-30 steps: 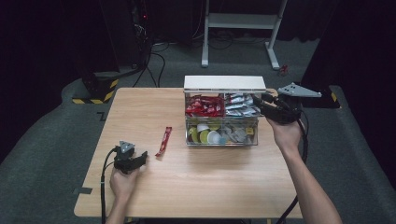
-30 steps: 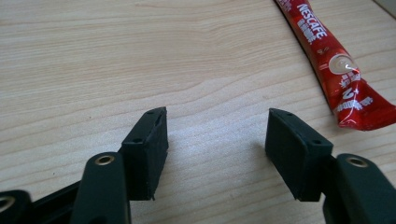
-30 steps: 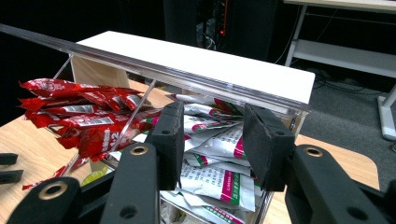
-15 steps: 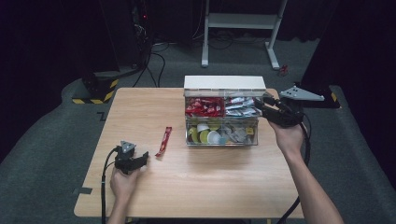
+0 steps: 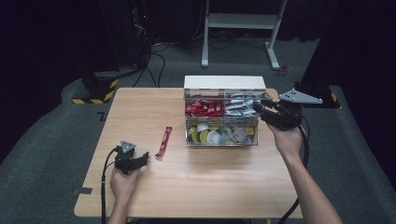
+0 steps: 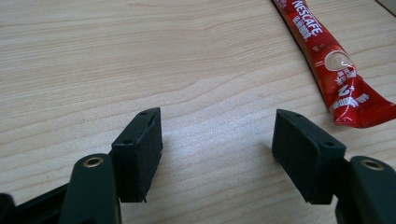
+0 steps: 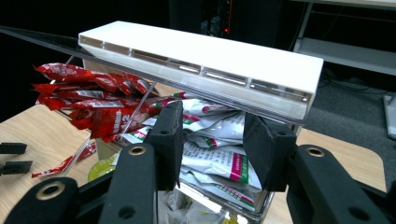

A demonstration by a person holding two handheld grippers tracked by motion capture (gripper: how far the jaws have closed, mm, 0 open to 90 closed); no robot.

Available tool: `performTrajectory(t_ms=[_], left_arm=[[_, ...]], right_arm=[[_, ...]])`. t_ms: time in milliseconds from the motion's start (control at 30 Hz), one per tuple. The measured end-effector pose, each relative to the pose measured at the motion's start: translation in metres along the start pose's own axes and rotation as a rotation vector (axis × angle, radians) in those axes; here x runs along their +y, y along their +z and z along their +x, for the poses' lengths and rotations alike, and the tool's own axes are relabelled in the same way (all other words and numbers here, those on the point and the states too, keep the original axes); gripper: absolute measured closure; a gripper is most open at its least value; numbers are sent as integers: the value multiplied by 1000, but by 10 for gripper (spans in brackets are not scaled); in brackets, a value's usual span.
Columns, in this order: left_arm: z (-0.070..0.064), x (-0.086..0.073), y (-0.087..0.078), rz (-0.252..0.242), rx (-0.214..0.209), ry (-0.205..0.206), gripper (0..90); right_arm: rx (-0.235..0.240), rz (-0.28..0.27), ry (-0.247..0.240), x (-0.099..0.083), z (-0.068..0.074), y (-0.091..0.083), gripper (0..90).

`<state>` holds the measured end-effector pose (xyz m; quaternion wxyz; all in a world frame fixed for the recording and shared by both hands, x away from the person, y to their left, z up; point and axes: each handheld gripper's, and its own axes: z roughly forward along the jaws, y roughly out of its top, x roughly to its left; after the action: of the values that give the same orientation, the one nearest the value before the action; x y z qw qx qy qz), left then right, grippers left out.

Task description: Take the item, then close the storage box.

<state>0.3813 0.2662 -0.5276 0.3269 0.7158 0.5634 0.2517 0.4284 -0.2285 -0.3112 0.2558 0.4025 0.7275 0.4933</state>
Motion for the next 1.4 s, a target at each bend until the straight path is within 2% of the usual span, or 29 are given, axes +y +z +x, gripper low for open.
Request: performTrajectory(t_ms=[833, 1100, 1300, 1400], left_arm=[[-1, 0, 0, 5, 1, 4, 337], [-1, 0, 0, 2, 3, 3, 337], [-1, 0, 0, 2, 3, 3, 337], [-1, 0, 0, 5, 2, 3, 337]], right_arm=[[-4, 26, 40, -25, -4, -2, 576], [-13, 12, 52, -32, -9, -7, 570], [-25, 14, 29, -37, -8, -11, 557], [-31, 10, 32, -42, -9, -14, 547]])
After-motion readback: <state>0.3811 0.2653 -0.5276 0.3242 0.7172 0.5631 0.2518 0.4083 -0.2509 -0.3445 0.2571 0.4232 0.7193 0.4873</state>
